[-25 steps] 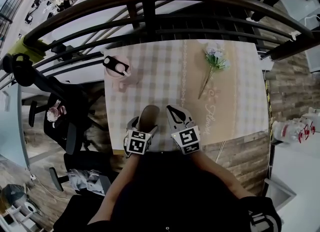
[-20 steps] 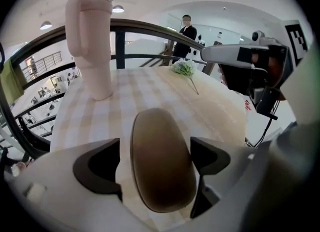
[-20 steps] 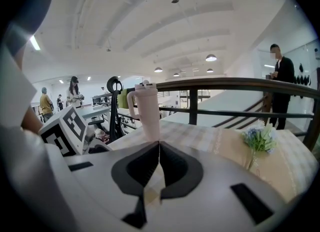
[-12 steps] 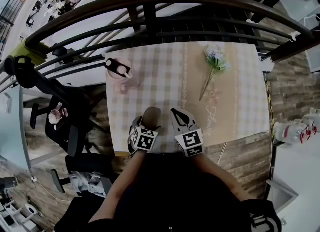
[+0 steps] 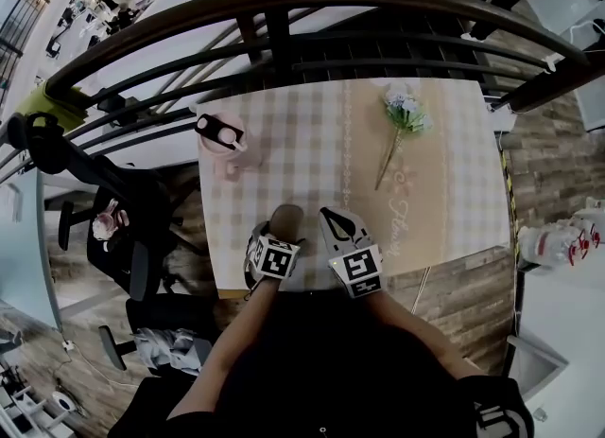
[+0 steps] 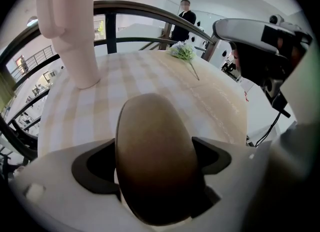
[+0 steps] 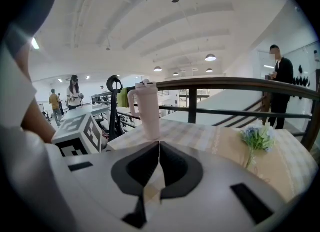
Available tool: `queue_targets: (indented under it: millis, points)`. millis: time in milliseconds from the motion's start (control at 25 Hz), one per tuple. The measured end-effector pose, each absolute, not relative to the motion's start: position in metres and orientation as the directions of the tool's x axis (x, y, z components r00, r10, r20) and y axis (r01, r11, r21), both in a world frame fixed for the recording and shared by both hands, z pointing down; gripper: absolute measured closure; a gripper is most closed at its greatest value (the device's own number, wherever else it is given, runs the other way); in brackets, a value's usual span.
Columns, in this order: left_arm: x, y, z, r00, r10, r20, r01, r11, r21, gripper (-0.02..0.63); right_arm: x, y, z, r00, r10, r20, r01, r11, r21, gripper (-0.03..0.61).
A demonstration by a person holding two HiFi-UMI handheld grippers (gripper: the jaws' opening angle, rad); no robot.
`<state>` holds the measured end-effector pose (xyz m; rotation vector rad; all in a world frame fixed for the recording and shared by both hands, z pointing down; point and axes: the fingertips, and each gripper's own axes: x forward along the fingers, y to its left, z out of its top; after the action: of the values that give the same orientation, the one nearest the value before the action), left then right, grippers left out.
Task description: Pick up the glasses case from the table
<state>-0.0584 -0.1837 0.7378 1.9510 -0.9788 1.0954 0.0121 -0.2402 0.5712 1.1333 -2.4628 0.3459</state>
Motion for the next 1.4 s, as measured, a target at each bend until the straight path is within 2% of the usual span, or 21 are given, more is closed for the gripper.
queue_targets:
  millis: [840,1040,1400]
  points:
    - [-0.067,-0.185,0.734,0.349,-0.289,0.891,-0.878,-0.434,0.203,0.178,0.016,-0.233,0.568,-0.585,-0.673,0.452,-0.770,0.636,-0.049,0.566]
    - [-0.078,-0.189,0.715,0.343,-0.363,0.866,-0.891,-0.416,0.179,0.178,0.019,-0.228,0.568,-0.582,-0.677,0.450,-0.774,0.630,-0.053,0.566]
    - [-0.098,-0.212,0.642,0.302,-0.603,0.738,-0.922,-0.381,0.066,0.178,0.015,-0.222,0.560,-0.589,-0.683,0.432,-0.771,0.635,-0.047,0.566]
